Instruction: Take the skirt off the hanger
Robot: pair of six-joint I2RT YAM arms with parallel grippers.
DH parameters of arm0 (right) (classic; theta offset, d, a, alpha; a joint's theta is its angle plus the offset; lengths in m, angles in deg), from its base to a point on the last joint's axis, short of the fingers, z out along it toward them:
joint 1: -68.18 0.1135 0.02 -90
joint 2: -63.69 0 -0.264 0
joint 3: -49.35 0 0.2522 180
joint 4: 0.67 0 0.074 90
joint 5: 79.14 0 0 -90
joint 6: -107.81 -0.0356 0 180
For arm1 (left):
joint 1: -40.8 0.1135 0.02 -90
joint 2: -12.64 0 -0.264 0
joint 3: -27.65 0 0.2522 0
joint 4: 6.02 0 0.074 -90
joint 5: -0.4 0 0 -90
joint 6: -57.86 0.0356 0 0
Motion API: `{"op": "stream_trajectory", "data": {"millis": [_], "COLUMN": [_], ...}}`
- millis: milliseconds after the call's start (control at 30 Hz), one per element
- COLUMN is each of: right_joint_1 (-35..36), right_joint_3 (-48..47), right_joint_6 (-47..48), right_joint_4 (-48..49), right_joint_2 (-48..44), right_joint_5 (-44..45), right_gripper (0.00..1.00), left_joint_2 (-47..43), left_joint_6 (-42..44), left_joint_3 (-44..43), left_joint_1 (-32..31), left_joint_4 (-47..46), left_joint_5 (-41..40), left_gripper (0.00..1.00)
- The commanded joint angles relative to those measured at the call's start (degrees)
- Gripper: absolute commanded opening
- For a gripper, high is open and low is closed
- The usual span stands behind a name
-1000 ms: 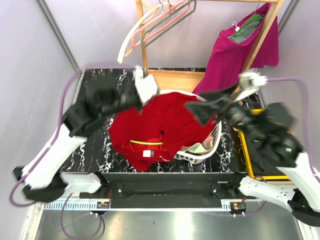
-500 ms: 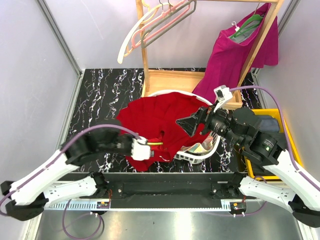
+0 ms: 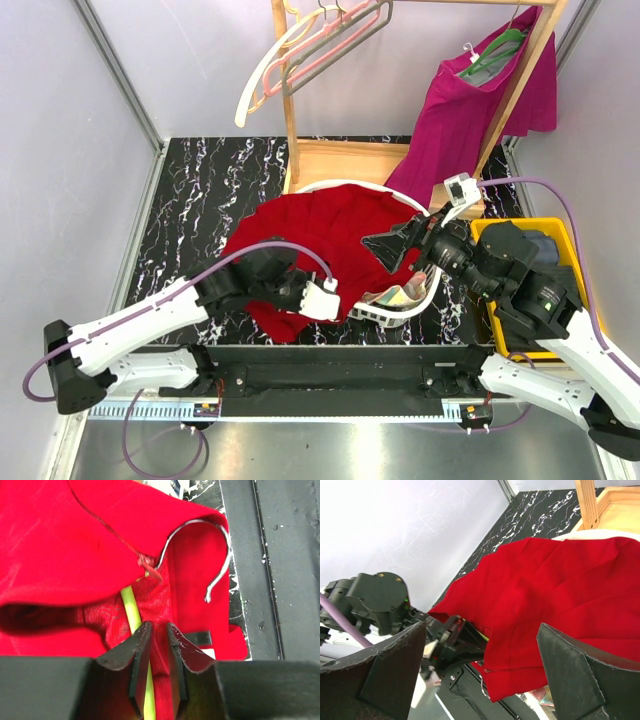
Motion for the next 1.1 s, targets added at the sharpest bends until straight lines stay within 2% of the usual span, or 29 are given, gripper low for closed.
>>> {"op": "stream_trajectory", "data": {"millis": [0,200,300,400,467,1067], "right_joint_1": [0.1,0.1,0.1,0.2,0.1,0.1], "right_joint_3": [0.0,1.3,1.5,1.5,1.4,0.9], "right_joint_6": [-0.3,-1.3,-1.8,-1.8,-1.8,-1.7], "right_joint_4": [2.2,2.2,2.2,2.3,2.3,1.5], "right_joint_2": [-0.6,-1.2,-0.7,-0.3,0.1,-1.0], "right_joint_5": [1.4,0.6,0.0,-0.1,-0.1,2.2], "right_gripper": [1.00,1.00,1.00,1.00,1.00,1.00], "left_joint_2": [3.0,2.7,1.4,0.9,0.9,2.8], "left_joint_6": [0.2,-1.8,-3.6,-3.6,-3.4,-4.3], "left_joint_3": [-3.4,-6.4,-7.5,-7.7,-7.2,0.1], "left_joint_1": [-0.2,-0.2,-0.2,-0.2,-0.2,-0.1], "left_joint_4": [-5.7,-5.9,-5.7,-6.2,-7.2,-8.0], "left_joint_5": [-2.5,-0.9,0.1,-0.6,-1.2,-2.0], "left_gripper": [0.22,0.22,0.27,0.43,0.46,0.47]}}
